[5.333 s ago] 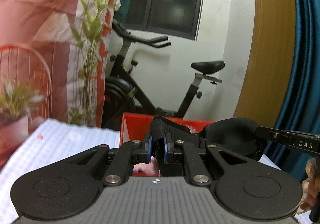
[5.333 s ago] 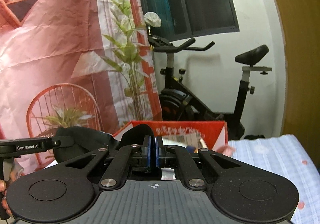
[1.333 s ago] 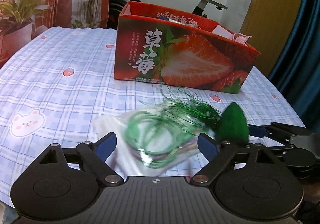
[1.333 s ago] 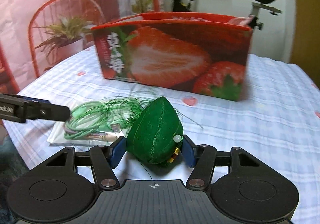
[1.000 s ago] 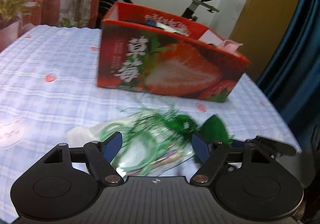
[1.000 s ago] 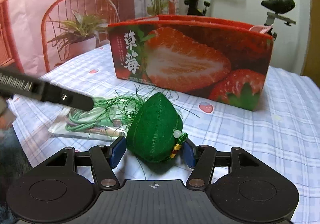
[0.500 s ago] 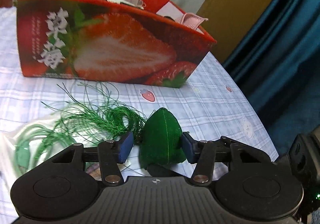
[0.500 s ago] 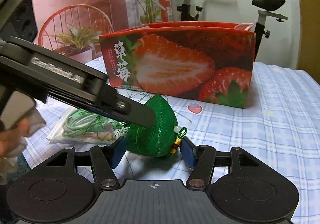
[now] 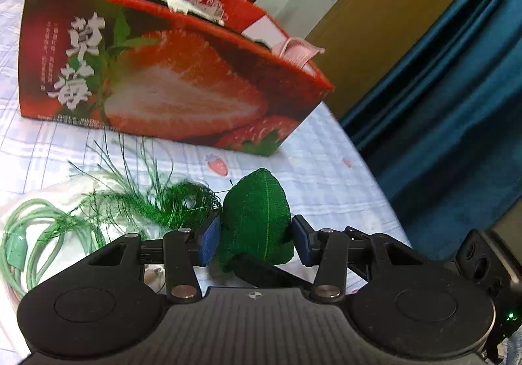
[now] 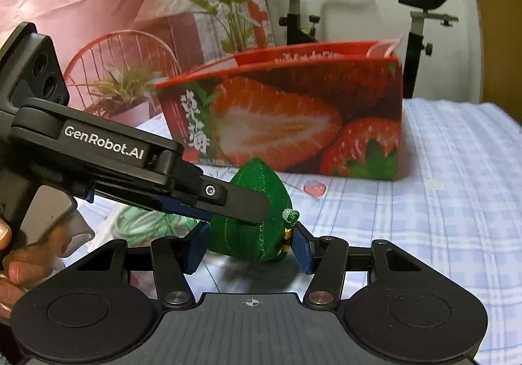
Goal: Organize soft objects
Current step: 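Close the right gripper on the green felt pouch while the left gripper grasps it too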
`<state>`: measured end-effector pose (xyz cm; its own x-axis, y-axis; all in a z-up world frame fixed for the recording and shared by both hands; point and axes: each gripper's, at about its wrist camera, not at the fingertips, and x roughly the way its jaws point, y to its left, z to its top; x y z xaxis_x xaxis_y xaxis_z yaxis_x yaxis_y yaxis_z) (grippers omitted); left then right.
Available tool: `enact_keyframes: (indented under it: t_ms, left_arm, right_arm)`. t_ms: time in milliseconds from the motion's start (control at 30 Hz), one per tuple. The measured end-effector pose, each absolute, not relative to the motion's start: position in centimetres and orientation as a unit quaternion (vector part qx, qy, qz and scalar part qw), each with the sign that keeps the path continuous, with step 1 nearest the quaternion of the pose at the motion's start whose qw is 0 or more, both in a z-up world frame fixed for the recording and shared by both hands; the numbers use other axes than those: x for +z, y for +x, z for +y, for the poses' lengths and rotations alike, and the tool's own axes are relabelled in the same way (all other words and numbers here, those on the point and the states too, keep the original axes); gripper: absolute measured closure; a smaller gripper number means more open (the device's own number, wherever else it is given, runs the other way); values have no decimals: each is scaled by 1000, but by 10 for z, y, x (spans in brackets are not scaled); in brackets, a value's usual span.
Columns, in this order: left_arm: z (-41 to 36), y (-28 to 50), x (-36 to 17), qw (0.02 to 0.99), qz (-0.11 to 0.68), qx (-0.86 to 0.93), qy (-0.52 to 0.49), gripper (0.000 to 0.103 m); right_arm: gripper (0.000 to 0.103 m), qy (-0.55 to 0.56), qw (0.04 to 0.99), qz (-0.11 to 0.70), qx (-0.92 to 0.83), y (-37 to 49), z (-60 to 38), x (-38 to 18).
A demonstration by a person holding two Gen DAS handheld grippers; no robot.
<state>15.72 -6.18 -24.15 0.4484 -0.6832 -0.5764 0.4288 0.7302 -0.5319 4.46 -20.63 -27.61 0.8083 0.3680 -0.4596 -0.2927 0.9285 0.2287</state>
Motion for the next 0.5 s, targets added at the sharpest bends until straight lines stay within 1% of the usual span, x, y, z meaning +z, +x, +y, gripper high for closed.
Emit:
enact_keyframes:
  t_ms: [267,500]
  left_arm:
    - [-54,165,-188,857,345,-347,-160,54]
    - [-57,184,-130,878,279,-356,-155,54]
  right_arm:
    - [54,42,961,205,180,46,-205,-232]
    - [55,17,970,151,188,72,-210,-168]
